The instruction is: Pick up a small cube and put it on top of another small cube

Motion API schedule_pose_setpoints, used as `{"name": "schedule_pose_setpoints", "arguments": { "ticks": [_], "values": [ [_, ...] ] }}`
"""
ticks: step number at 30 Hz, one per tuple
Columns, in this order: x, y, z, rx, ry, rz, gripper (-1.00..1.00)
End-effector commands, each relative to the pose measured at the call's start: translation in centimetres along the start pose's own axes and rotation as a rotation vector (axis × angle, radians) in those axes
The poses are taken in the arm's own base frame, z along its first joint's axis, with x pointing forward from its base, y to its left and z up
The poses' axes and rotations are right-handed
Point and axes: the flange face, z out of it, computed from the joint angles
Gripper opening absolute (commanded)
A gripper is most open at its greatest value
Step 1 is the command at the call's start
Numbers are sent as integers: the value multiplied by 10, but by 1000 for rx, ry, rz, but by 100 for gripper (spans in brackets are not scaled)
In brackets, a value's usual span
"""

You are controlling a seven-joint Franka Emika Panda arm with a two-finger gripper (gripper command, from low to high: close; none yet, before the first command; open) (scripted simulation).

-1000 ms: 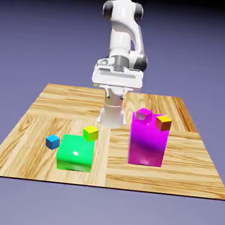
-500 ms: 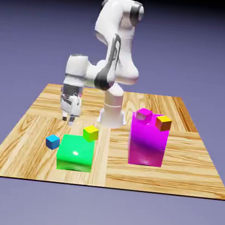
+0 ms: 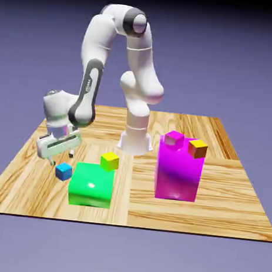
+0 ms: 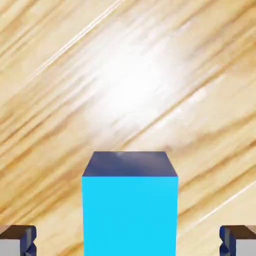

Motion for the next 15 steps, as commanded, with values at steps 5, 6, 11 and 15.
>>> {"name": "schedule_pose_setpoints", "arguments": {
  "ticks": [5,6,11,15],
  "values": [
    [2,1,26,-1,1,1,-100],
    [1,0,14,0,0,1,-100],
    [-1,3,-41,0,0,1,-100],
    [-69,55,-80,-44,-22,-168,-100]
  ]
}}
